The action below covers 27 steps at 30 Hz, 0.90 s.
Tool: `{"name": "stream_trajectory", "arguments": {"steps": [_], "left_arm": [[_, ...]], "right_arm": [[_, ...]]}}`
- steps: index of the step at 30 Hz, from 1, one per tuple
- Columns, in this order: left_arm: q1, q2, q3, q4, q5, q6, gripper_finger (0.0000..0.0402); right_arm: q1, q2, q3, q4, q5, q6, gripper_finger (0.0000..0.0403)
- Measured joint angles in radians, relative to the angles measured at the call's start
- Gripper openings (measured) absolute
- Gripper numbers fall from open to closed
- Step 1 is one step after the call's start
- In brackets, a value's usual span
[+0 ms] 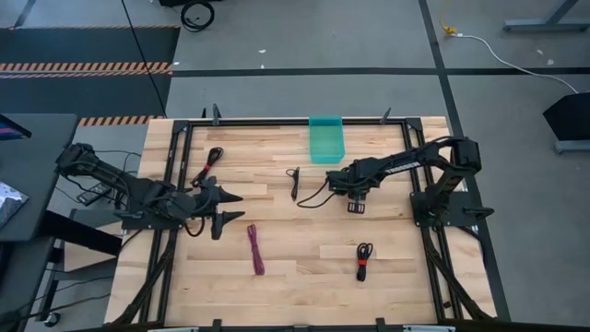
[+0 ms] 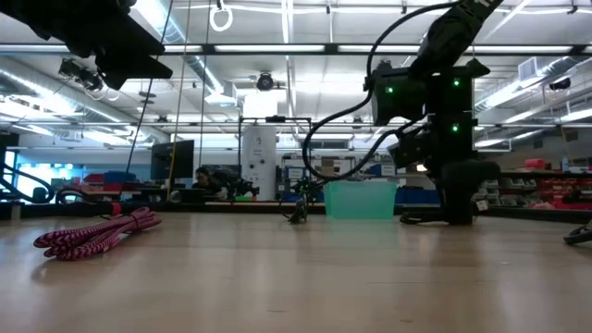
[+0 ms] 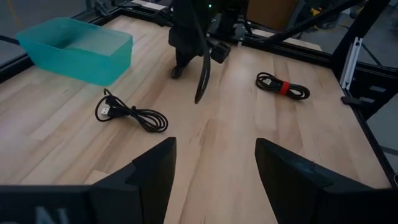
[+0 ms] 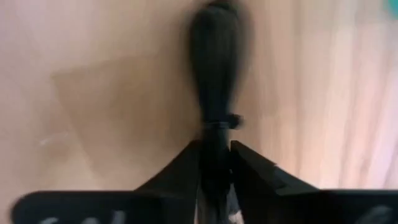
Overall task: Pick and place USB-C Cables
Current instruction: Put the black charger cable into the green bin
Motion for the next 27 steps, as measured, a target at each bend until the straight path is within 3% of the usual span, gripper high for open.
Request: {"name": "stream_trajectory", "arguments": {"steps": [3, 9, 16, 22, 27], "left_arm": [[0.000, 0.000, 0.000, 0.000, 0.000, 0.002, 0.0227], [0.000, 0.000, 0.000, 0.000, 0.000, 0.002, 0.0227], [0.001, 0.000, -0.001, 0.000, -0.022, 0.002, 0.0227], [0.001, 0.000, -0.001, 0.004, -0.025, -0.002, 0.0227], [0.001, 0.000, -0.001, 0.008, -0.025, -0.002, 0.0227]], "right_arm": [[0.002, -0.024, 0.000, -0.007, 0.009, -0.002, 0.0033], [0.028, -0.080, 0.018, -0.012, 0.037, 0.010, 0.0030], [0.040, -0.162, 0.185, 0.006, 0.039, 0.085, 0.0030], [-0.087, -0.147, 0.337, 0.080, 0.018, 0.154, 0.0030], [-0.222, -0.060, 0.416, 0.083, -0.099, 0.163, 0.0030]]}}
